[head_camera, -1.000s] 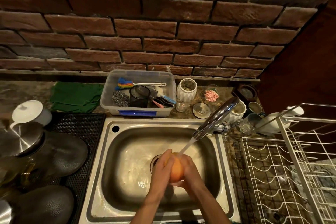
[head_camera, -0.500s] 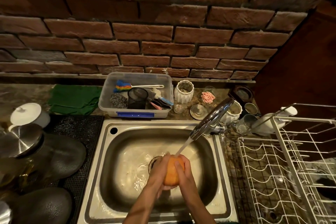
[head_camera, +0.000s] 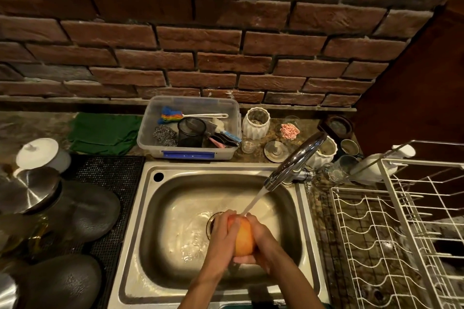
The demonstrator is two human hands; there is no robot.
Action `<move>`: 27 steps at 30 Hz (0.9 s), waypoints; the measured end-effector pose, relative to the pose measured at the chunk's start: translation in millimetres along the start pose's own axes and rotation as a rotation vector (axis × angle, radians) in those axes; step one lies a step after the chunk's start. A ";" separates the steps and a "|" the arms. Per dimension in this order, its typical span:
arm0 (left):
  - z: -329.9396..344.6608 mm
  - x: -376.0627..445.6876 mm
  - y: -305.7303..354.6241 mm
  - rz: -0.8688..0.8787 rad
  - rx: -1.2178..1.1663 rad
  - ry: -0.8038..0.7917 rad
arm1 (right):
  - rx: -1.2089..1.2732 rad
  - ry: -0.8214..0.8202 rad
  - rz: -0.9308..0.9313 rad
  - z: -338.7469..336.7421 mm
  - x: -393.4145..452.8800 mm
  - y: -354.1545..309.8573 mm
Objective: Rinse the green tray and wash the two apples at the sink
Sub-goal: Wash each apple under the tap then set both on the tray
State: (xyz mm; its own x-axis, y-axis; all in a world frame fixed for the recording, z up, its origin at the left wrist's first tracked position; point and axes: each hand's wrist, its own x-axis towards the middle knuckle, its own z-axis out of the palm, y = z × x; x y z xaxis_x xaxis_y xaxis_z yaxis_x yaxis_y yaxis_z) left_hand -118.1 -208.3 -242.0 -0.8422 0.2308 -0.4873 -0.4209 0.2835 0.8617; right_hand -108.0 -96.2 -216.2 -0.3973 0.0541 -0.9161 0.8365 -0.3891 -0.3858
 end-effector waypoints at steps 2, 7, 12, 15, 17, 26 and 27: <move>1.5 1.5 1.4 -0.013 -0.070 0.043 | -0.063 0.084 -0.112 4.3 3.8 2.7; -1.5 14.8 14.4 -0.127 -0.123 0.089 | -0.153 0.058 -0.450 4.3 4.9 25.7; -4.8 20.3 16.4 -0.266 -0.199 0.056 | -0.414 0.129 -0.681 2.9 6.3 37.1; -4.2 20.7 15.1 -0.271 -0.171 0.036 | -0.424 0.153 -0.692 7.4 5.2 40.4; -1.9 19.1 13.3 -0.218 -0.121 0.041 | -0.345 0.185 -0.667 11.4 8.6 41.2; 5.4 -5.0 7.5 -0.043 -0.096 -0.036 | 0.045 0.127 -0.210 2.2 11.5 14.5; 5.1 -5.2 6.8 -0.034 -0.115 -0.029 | 0.118 0.074 -0.132 0.3 11.5 12.2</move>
State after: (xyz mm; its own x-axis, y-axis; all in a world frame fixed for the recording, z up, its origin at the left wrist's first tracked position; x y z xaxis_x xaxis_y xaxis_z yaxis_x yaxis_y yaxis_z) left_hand -114.9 -202.8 -234.4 -0.8175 0.2506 -0.5186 -0.4858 0.1836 0.8545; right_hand -102.5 -100.6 -231.4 -0.4680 0.1777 -0.8657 0.7273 -0.4790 -0.4915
